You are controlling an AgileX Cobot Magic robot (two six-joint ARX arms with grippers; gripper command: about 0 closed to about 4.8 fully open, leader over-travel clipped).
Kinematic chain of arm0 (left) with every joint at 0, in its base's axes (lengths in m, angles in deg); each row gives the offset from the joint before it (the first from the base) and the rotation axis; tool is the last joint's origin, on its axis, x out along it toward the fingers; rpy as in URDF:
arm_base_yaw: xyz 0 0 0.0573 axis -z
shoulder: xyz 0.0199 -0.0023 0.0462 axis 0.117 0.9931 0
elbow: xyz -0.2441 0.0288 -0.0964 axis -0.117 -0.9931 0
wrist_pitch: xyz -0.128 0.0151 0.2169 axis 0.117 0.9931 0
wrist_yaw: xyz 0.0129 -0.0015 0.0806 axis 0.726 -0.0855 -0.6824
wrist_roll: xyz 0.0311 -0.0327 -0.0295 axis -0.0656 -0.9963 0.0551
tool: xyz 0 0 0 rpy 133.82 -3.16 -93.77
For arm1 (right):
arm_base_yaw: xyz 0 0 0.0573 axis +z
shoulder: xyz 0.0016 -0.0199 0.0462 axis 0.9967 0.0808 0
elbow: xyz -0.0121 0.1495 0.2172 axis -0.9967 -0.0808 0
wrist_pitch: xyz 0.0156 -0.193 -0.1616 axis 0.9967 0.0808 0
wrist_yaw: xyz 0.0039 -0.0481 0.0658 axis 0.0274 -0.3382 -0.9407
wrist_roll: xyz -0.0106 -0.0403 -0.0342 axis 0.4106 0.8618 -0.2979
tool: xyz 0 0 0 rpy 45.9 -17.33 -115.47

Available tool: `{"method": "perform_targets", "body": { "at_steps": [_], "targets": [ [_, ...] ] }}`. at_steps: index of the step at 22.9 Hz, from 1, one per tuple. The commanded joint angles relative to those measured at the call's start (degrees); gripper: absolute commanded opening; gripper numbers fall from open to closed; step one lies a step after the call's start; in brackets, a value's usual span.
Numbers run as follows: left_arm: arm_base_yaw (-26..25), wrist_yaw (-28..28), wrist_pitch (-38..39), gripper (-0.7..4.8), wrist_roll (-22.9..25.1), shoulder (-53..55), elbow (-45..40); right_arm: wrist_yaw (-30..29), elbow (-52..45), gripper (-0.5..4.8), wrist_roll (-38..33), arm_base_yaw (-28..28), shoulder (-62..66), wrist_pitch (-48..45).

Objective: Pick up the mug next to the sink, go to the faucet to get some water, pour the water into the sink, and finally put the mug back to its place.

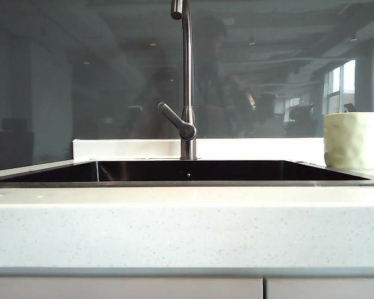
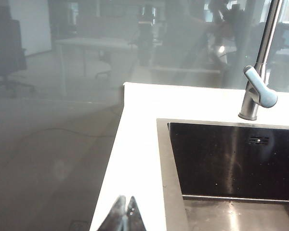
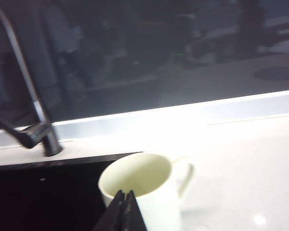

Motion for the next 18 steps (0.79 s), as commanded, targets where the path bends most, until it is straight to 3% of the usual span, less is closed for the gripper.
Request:
{"method": "perform_targets", "body": {
  "at_steps": [1,2,4,8,11,12,15,18],
  "targets": [
    [-0.11,0.17,-0.7,-0.05,0.22,0.02,0.15,2.12,-0.26,-0.06,4.57,0.13,-12.28,17.9],
    [-0.11,0.15,-0.68,-0.05,0.22,0.02,0.15,4.04,-0.28,-0.06,4.94,0.13,-18.18,25.59],
    [-0.11,0.17,-0.68,-0.05,0.22,0.02,0.15,6.08,-1.01,-0.06,6.6,0.31,-25.05,32.57],
    [-0.11,0.15,-0.68,-0.05,0.22,0.02,0.15,14.82,-8.59,-0.06,6.58,2.56,-36.59,32.5],
    [-0.09,0.17,-0.68,-0.05,0.22,0.02,0.15,15.76,-13.92,-0.06,6.43,3.89,-43.74,32.79],
    [-0.11,0.13,-0.68,-0.05,0.22,0.02,0.15,15.65,-13.81,-0.06,6.32,3.87,-45.99,37.07],
    [-0.07,0.22,-0.7,-0.05,0.22,0.02,0.15,16.28,-13.81,-0.06,6.69,4.33,-45.9,38.6],
    [-0.09,0.2,-0.52,-0.05,0.22,0.02,0.15,19.82,-13.81,-0.06,7.23,8.76,-45.9,38.49]
  ]
}}
